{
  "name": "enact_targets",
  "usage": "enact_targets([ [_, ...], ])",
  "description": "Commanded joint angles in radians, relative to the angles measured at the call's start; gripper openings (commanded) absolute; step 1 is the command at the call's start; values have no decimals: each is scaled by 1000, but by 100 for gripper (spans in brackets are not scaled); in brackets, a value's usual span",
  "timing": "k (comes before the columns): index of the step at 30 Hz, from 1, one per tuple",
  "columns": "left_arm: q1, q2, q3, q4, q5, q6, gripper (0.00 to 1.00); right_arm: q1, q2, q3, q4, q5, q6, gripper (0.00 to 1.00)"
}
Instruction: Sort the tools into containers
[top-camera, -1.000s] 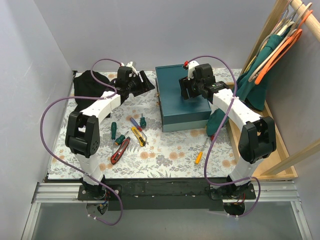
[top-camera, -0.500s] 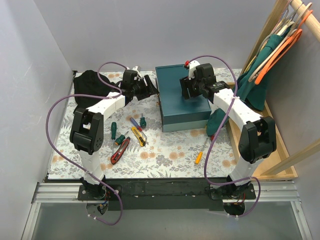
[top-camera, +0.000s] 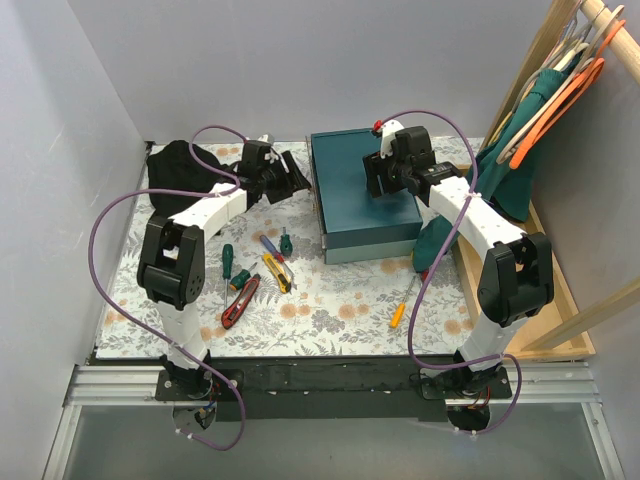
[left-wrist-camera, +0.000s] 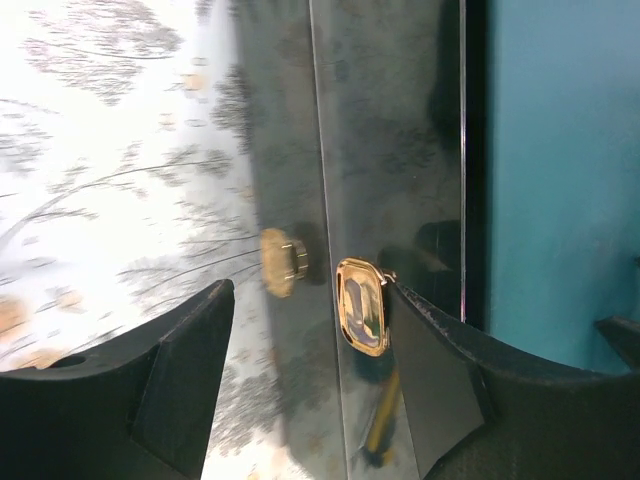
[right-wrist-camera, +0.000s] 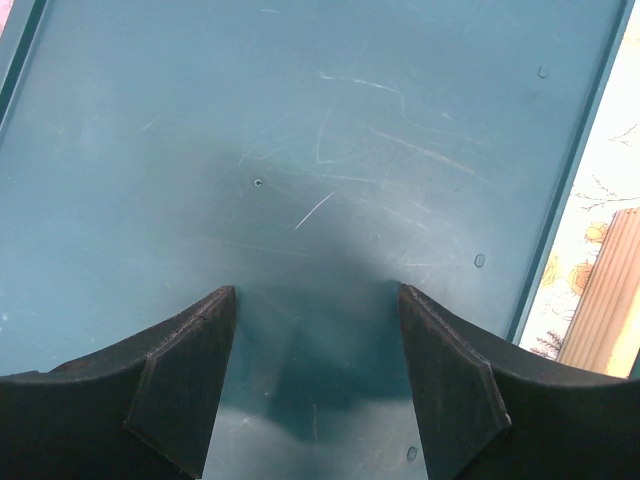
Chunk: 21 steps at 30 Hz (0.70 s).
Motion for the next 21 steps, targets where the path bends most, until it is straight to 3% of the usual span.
enact_targets([
  [1,80,-56,-13,-201,-117,98,61,-13,7,-29,-18,15,-10,74],
  [21,179,-220,-91,-360,-246,235,69,-18,7,-35,-2,49,-28,74],
])
